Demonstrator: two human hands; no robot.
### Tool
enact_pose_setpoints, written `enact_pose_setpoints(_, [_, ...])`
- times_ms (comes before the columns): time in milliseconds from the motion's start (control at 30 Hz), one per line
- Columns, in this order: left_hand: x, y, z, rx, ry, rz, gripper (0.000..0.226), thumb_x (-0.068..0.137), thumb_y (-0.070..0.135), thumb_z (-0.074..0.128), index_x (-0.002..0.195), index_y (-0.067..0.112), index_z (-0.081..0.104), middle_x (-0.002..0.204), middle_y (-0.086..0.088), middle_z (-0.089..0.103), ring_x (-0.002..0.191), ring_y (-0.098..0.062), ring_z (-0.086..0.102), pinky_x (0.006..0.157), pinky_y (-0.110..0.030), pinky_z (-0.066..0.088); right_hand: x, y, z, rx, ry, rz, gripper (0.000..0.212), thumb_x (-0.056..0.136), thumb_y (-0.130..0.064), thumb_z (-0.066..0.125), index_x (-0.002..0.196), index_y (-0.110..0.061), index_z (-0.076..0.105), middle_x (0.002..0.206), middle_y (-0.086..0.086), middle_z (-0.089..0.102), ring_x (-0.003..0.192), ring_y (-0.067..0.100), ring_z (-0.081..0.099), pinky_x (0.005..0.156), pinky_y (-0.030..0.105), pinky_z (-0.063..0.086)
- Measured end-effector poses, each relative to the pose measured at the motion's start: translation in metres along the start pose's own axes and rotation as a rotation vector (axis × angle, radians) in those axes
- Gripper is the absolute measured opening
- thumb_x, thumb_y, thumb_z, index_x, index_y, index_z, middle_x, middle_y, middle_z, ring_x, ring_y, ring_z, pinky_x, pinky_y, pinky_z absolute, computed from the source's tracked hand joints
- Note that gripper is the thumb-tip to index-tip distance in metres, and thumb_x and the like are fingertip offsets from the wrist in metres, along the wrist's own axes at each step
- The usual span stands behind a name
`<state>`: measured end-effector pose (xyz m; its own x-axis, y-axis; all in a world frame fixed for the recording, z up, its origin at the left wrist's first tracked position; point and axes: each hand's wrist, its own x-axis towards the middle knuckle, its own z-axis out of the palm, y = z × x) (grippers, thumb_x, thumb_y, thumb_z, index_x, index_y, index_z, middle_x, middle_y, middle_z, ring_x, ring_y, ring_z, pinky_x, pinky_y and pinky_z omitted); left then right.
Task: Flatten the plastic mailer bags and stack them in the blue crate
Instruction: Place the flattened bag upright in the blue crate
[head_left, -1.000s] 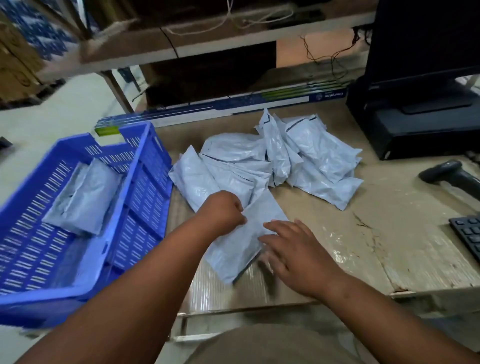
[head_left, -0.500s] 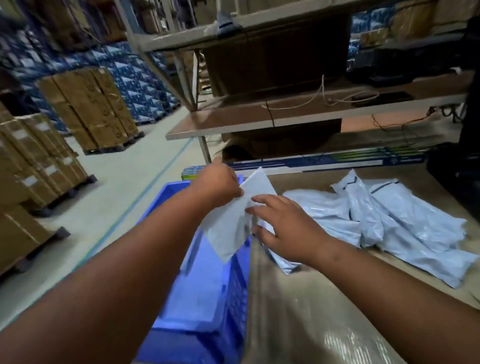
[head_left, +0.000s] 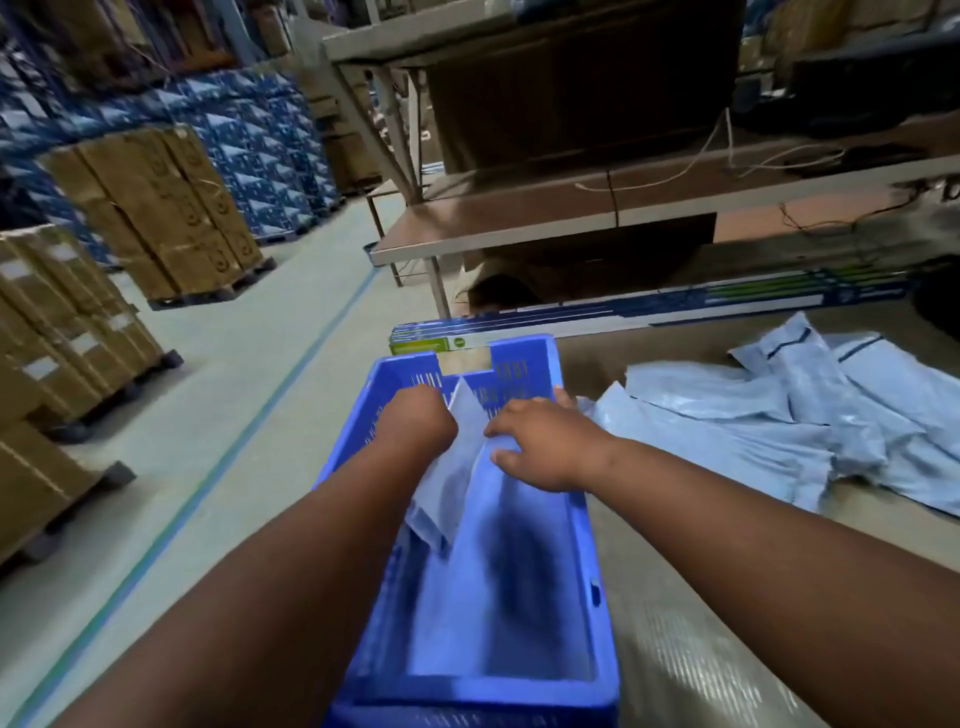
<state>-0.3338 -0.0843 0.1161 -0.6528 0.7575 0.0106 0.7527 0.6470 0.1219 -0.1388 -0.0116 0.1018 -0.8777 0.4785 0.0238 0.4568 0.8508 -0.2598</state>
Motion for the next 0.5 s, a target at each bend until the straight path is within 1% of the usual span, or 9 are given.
enact_pose_setpoints(33, [0.001, -0.003, 0.006, -0.009, -0.004, -0.01, 0.005, 0.088, 0.021, 0.057, 0.086, 0.018, 0.06, 0.099, -0.008, 0.068, 0.087, -0.031, 0.062, 0.069, -0.035, 0.049, 0.003, -0.002, 0.002, -0.026, -0.011, 0.011, 0.045, 0.101, -0.052, 0.05, 0.143, -0.038, 0.057, 0.144, -0.004, 0.054, 0.138, 0.027, 0.048, 0.126, 0.065, 0.001])
enact_pose_setpoints(67, [0.004, -0.005, 0.013, -0.012, -0.008, -0.023, 0.008, 0.089, 0.021, 0.057, 0.092, 0.017, 0.063, 0.105, -0.009, 0.069, 0.093, -0.033, 0.065, 0.072, -0.036, 0.052, 0.005, -0.003, 0.005, -0.055, -0.017, 0.024, 0.044, 0.1, -0.053, 0.05, 0.141, -0.038, 0.058, 0.143, -0.004, 0.056, 0.136, 0.027, 0.049, 0.127, 0.065, 0.0])
enact_pose_setpoints(133, [0.009, -0.008, 0.025, -0.025, 0.011, -0.056, 0.022, 0.098, 0.028, 0.052, 0.107, 0.015, 0.067, 0.113, -0.011, 0.069, 0.107, -0.035, 0.068, 0.082, -0.041, 0.055, 0.006, -0.004, 0.008, -0.094, -0.014, 0.047, 0.045, 0.099, -0.056, 0.05, 0.139, -0.037, 0.06, 0.141, -0.005, 0.058, 0.135, 0.026, 0.051, 0.127, 0.062, 0.0])
enact_pose_setpoints(200, [0.009, -0.01, 0.034, -0.033, 0.046, -0.075, 0.041, 0.108, 0.038, 0.038, 0.12, 0.012, 0.068, 0.121, -0.014, 0.069, 0.118, -0.038, 0.065, 0.092, -0.045, 0.054, 0.005, -0.002, 0.01, -0.105, 0.006, 0.062, 0.045, 0.098, -0.057, 0.049, 0.137, -0.037, 0.061, 0.141, -0.006, 0.06, 0.134, 0.024, 0.052, 0.129, 0.059, 0.001])
enact_pose_setpoints(233, [0.01, -0.012, 0.038, -0.026, 0.057, -0.075, 0.046, 0.11, 0.038, 0.034, 0.126, 0.011, 0.067, 0.125, -0.015, 0.069, 0.123, -0.038, 0.063, 0.096, -0.047, 0.053, 0.005, -0.001, 0.011, -0.109, 0.016, 0.063, 0.045, 0.098, -0.057, 0.05, 0.137, -0.037, 0.061, 0.141, -0.007, 0.061, 0.133, 0.023, 0.053, 0.129, 0.057, 0.001])
enact_pose_setpoints(267, [0.012, -0.015, 0.042, -0.012, 0.063, -0.077, 0.045, 0.111, 0.036, 0.034, 0.131, 0.011, 0.065, 0.128, -0.015, 0.068, 0.126, -0.038, 0.062, 0.098, -0.048, 0.053, 0.004, 0.0, 0.011, -0.11, 0.025, 0.062, 0.045, 0.098, -0.057, 0.05, 0.137, -0.037, 0.061, 0.141, -0.008, 0.062, 0.133, 0.022, 0.053, 0.13, 0.055, 0.001])
enact_pose_setpoints(333, [0.016, -0.02, 0.046, 0.029, 0.044, -0.086, 0.041, 0.106, 0.028, 0.042, 0.142, 0.014, 0.059, 0.133, -0.014, 0.065, 0.125, -0.038, 0.063, 0.095, -0.049, 0.056, 0.003, 0.001, 0.012, -0.091, 0.044, 0.06, 0.044, 0.097, -0.056, 0.051, 0.135, -0.037, 0.062, 0.139, -0.008, 0.063, 0.131, 0.022, 0.054, 0.13, 0.054, 0.002])
enact_pose_setpoints(433, [0.017, -0.024, 0.049, 0.103, -0.012, -0.069, 0.061, 0.097, 0.02, 0.052, 0.157, 0.025, 0.042, 0.143, -0.011, 0.058, 0.122, -0.036, 0.064, 0.092, -0.05, 0.059, 0.003, 0.0, 0.012, -0.075, 0.058, 0.061, 0.043, 0.097, -0.056, 0.05, 0.134, -0.037, 0.063, 0.139, -0.008, 0.064, 0.13, 0.022, 0.056, 0.13, 0.052, 0.003])
enact_pose_setpoints(500, [0.019, -0.026, 0.053, 0.137, -0.012, -0.056, 0.07, 0.095, 0.02, 0.054, 0.161, 0.03, 0.034, 0.137, -0.01, 0.06, 0.117, -0.036, 0.066, 0.088, -0.049, 0.059, 0.004, 0.001, 0.013, -0.08, 0.064, 0.063, 0.044, 0.097, -0.057, 0.049, 0.134, -0.038, 0.063, 0.139, -0.008, 0.064, 0.13, 0.022, 0.056, 0.13, 0.052, 0.004])
